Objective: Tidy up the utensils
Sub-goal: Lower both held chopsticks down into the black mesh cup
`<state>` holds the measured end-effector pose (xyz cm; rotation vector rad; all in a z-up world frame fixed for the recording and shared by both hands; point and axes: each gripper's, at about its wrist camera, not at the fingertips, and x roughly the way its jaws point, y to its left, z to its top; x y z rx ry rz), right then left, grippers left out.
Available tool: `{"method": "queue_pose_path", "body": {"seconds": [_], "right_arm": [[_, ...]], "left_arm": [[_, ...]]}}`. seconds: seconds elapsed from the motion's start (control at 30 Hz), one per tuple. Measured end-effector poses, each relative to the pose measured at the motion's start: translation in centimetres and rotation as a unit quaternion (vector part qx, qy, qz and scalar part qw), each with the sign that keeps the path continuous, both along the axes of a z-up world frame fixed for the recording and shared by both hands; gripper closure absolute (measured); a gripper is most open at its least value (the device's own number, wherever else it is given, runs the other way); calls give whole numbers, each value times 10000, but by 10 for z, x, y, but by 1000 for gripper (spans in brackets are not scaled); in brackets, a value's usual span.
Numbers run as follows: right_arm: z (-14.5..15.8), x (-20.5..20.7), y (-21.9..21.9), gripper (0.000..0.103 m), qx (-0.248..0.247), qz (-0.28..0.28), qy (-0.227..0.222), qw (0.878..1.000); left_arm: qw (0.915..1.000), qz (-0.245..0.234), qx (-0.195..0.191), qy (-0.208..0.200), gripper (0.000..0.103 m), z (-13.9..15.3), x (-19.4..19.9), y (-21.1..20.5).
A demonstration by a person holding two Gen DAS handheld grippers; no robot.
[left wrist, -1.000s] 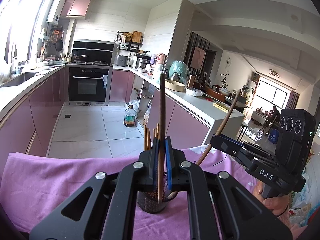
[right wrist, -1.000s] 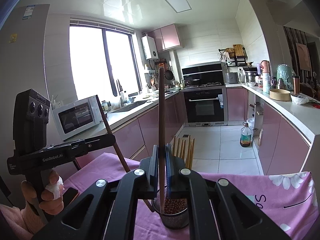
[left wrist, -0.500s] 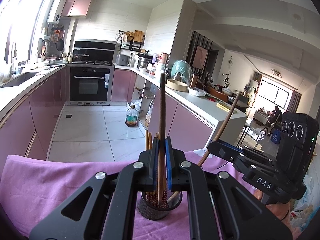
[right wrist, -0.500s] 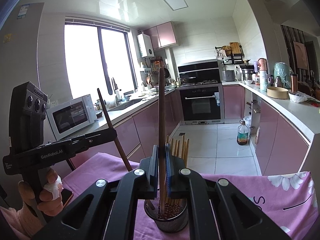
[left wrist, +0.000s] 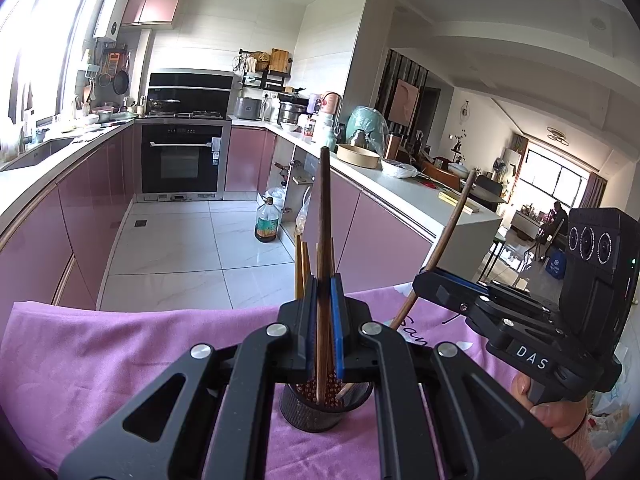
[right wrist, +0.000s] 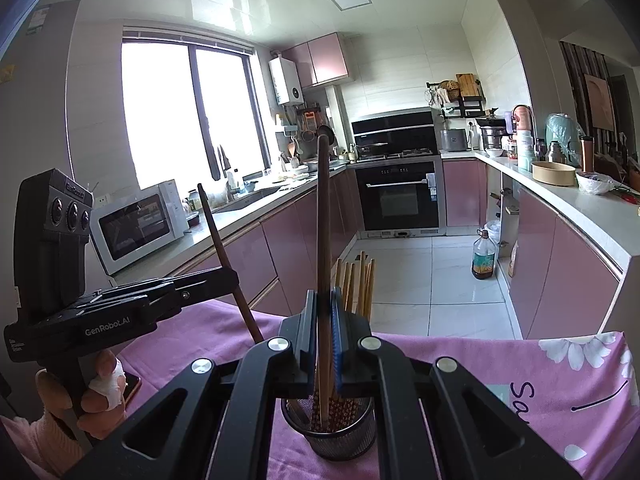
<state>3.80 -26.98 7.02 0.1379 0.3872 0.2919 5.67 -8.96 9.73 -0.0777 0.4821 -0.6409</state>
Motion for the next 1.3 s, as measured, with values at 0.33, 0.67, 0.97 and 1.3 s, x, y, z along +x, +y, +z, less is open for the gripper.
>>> {"method": "queue_pose_path", "body": {"seconds": [0.33, 0.67, 0.97, 1.3], "right_arm": [[-4, 5, 1, 98, -13, -37, 102, 9999], [-9, 8, 3, 98, -40, -44, 174, 9998], [-16, 10, 5, 98, -30, -45, 260, 9996], [-23, 19, 10, 98, -35, -28, 378, 9993]], "left_arm": [[9999, -23, 54, 91, 96, 8, 15, 1], [9998, -36, 100, 191, 96, 11, 25, 3], [9995, -45, 161, 285, 96, 9, 36, 0], [9989, -45, 220, 401, 96, 5, 48, 0]]}}
